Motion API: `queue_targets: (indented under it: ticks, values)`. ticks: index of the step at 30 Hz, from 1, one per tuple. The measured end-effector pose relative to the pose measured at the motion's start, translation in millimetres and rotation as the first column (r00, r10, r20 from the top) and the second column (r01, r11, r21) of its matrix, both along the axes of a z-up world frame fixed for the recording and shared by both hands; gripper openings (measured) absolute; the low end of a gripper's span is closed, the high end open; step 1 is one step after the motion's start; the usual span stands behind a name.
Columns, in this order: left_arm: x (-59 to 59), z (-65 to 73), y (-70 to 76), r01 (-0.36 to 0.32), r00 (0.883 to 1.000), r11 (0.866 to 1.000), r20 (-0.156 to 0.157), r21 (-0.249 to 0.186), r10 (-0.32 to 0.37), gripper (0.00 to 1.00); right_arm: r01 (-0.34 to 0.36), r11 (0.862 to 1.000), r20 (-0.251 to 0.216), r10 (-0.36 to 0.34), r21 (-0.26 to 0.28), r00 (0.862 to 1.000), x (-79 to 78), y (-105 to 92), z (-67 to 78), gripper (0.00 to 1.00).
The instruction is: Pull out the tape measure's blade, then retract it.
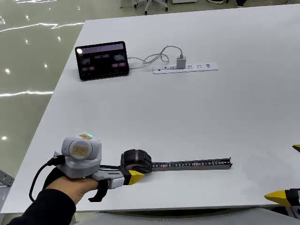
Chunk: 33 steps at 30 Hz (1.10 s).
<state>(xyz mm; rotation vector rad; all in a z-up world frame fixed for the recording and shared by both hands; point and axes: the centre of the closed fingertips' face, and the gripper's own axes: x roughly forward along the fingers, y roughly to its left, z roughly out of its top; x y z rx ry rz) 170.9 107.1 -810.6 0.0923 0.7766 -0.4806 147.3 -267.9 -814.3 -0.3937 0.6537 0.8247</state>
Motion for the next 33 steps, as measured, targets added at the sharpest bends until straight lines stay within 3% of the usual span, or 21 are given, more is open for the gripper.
queue_targets:
  ticks: [6, 8, 9, 10, 15, 18, 22, 27, 29, 30, 31, 33]
  values:
    - [10.9, -10.7, 1.8, -0.119, 0.993, 0.993, -0.021, 0.007, 0.119, 1.0, -0.049, 0.998, 0.019, 0.049, -0.037, 0.999, 6.9, 11.7, -4.5, 1.0]
    - [13.5, -16.3, 3.1, -0.13, 0.991, 0.991, -0.015, 0.042, 0.131, 1.0, -0.056, 0.998, -0.023, 0.055, -0.04, 0.998, 5.1, 14.5, -9.4, 0.97]
    - [15.9, -21.6, 3.9, -0.132, 0.991, 0.989, -0.011, 0.07, 0.133, 1.0, -0.058, 0.997, -0.016, 0.058, -0.04, 0.998, 8.0, 17.1, -10.7, 0.96]
    - [16.2, -24.7, 2.3, -0.134, 0.991, 0.988, -0.019, 0.073, 0.136, 1.0, -0.065, 0.997, -0.017, 0.064, -0.043, 0.998, 9.1, 18.8, -12.1, 0.97]
    - [13.1, -35.5, -13.5, -0.158, 0.985, 0.987, -0.067, 0.03, 0.16, 0.98, -0.128, 0.989, -0.045, 0.124, -0.079, 0.991, 13.8, 27.6, -22.2, 0.98]
    - [13.2, -41.0, -23.3, -0.149, 0.986, 0.988, -0.07, 0.031, 0.151, 0.97, -0.157, 0.983, -0.042, 0.154, -0.091, 0.987, 20.2, 33.7, -21.0, 0.97]
    - [18.0, -37.1, -30.6, -0.205, 0.978, 0.979, -0.047, 0.007, 0.205, 0.97, -0.201, 0.975, -0.037, 0.198, -0.091, 0.979, 30.4, 46.5, -17.6, 0.95]
    - [16.7, -40.9, -39.3, -0.23, 0.972, 0.973, -0.043, -0.005, 0.23, 0.99, -0.294, 0.946, -0.063, 0.288, -0.133, 0.955, 38.6, 60.1, -22.2, 0.9]
    - [14.8, -44.3, -40.0, -0.217, 0.975, 0.976, -0.049, 0.027, 0.218, 1.0, -0.332, 0.932, -0.084, 0.323, -0.148, 0.943, 41.2, 66.4, -26.2, 0.9]
    - [15.5, -43.9, -36.1, -0.222, 0.974, 0.974, -0.035, 0.054, 0.224, 1.0, -0.349, 0.924, -0.099, 0.337, -0.154, 0.936, 40.8, 68.7, -28.4, 0.89]
    - [17.0, -41.0, -26.1, -0.257, 0.966, 0.961, 0.003, 0.1, 0.258, 1.0, -0.381, 0.909, -0.128, 0.363, -0.169, 0.923, 39.6, 71.8, -33.2, 0.88]
    - [15.4, -39.4, -32.8, -0.235, 0.972, 0.969, 0.001, 0.074, 0.236, 1.0, -0.431, 0.882, -0.139, 0.411, -0.189, 0.901, 39.8, 77.1, -37.9, 0.86]
